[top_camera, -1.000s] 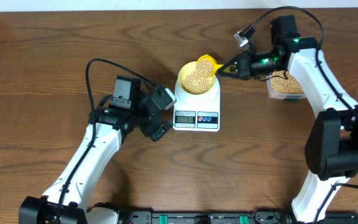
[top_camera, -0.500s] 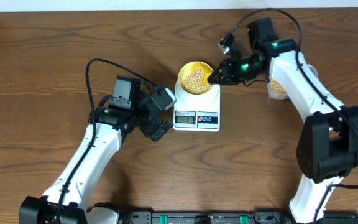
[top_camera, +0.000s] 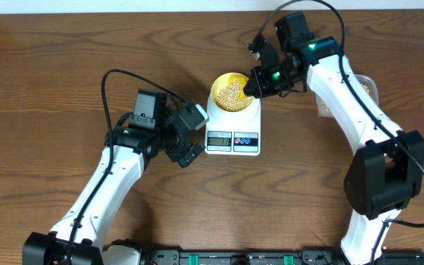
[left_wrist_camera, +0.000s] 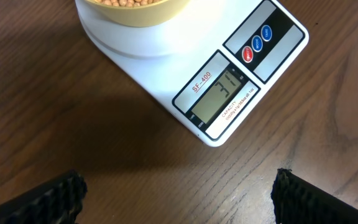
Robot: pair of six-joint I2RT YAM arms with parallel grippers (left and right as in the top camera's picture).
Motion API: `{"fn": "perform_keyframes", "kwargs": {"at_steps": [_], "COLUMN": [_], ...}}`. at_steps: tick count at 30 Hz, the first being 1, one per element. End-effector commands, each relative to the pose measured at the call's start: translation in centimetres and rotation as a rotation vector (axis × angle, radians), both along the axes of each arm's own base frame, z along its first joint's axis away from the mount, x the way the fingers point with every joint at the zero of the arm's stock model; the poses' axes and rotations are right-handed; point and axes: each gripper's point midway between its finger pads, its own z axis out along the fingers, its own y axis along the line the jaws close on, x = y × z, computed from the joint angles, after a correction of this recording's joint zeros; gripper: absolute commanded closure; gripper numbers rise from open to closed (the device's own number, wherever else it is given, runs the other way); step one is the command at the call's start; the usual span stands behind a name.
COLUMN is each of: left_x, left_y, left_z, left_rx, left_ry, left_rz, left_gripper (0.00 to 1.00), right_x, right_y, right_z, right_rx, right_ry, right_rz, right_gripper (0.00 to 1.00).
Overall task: Scoop item into bowl and weigh 50g on scale
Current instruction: 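Tip the scoop to pour soybeans into the yellow bowl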
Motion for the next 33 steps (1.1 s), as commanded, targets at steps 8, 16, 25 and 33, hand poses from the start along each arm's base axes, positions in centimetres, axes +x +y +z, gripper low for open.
{"fn": "perform_keyframes", "kwargs": {"at_steps": [8,16,25,33], "left_x": [0.0,0.0,0.0,0.0], "left_y": [-0.1,-0.1,-0.1,-0.1], "left_z": [0.5,0.5,0.5,0.5], "left_rx": [-0.009,-0.009,-0.009,-0.01], "left_ry": [-0.017,-0.017,-0.017,-0.018], "left_rz": [-0.013,-0.013,-0.013,-0.013], "left_gripper": [0.02,0.03,0.03,0.02], "right_x": [0.9,1.4,1.1,1.1], "right_y": [0.4,0.4,1.1,1.1], "right_z": [0.9,1.5,1.6,1.6], "right_rx": [-0.213,-0.377,-0.541,-0.534], "right_ry": [-0.163,-0.286,-0.4,-0.397], "right_rz": [0.07,0.132,0.239,0.232], "right_gripper": [0.99,0.99,0.99,0.99]}}
